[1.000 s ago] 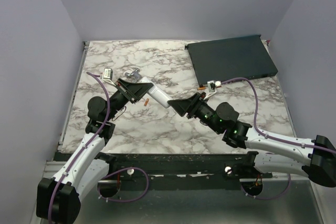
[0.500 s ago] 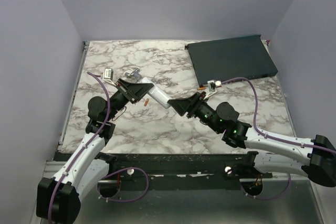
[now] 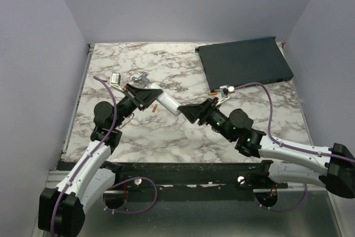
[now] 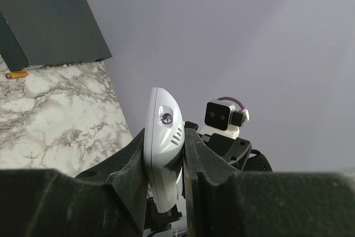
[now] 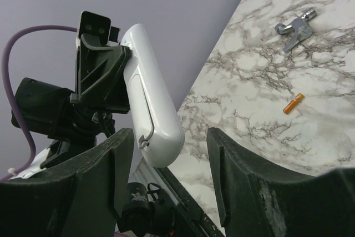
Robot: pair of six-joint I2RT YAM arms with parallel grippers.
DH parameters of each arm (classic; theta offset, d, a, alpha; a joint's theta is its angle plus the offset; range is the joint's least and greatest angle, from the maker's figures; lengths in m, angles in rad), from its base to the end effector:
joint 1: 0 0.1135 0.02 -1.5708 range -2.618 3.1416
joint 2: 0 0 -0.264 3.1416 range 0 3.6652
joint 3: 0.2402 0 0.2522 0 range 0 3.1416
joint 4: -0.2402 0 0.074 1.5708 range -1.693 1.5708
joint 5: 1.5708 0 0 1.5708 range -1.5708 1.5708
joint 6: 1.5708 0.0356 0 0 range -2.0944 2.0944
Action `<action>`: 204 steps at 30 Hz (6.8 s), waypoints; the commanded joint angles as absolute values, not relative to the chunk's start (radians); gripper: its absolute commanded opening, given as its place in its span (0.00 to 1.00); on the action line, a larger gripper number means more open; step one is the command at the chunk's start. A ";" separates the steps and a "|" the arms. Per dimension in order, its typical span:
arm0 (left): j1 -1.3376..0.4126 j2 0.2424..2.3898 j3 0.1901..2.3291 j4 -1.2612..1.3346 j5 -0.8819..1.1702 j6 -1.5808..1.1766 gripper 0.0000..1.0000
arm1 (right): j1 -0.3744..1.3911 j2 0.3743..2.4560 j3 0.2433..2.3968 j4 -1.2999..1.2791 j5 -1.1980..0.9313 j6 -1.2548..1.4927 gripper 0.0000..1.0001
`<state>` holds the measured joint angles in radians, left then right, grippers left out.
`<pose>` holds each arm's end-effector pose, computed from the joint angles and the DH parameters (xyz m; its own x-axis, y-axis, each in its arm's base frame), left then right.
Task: Load the batteries into the remote control
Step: Remove the battery cover from the remote control.
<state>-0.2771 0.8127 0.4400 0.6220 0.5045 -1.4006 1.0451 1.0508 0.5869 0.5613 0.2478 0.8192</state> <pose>0.1784 -0.0686 0.2978 -0.6399 -0.7150 -0.2817 0.3508 0.0544 -0.9349 0.1294 0.2056 0.2972 -0.4898 0.5671 -0.6621 -0.5246 0.4149 0.7434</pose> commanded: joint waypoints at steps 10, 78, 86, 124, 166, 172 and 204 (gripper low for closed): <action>-0.278 0.818 0.469 0.543 0.477 -1.373 0.00 | 1.041 0.940 0.526 0.521 0.310 0.753 0.63; -0.352 1.102 0.686 0.284 0.839 -1.184 0.00 | 1.042 0.954 0.721 0.084 -0.376 -0.991 0.51; -0.359 1.108 0.691 0.281 0.842 -1.180 0.00 | 1.042 0.959 0.723 0.058 -0.390 -0.983 0.52; -0.360 1.101 0.694 0.276 0.837 -1.173 0.00 | 1.042 0.966 0.714 0.007 -0.350 -0.993 0.54; -0.381 1.121 0.699 0.287 0.836 -1.170 0.00 | 1.042 0.983 0.708 0.042 -0.304 -1.011 0.54; -0.381 1.123 0.699 0.288 0.835 -1.171 0.00 | 1.043 0.983 0.703 0.041 -0.289 -1.021 0.54; -0.382 1.124 0.689 0.285 0.830 -1.166 0.00 | 1.042 0.942 0.681 0.113 -0.249 -1.034 0.54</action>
<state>-0.3733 1.1286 0.6640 0.2672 0.8089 -1.1709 1.0435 0.9607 0.6960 0.0525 -0.2993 -1.0145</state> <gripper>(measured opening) 0.274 0.537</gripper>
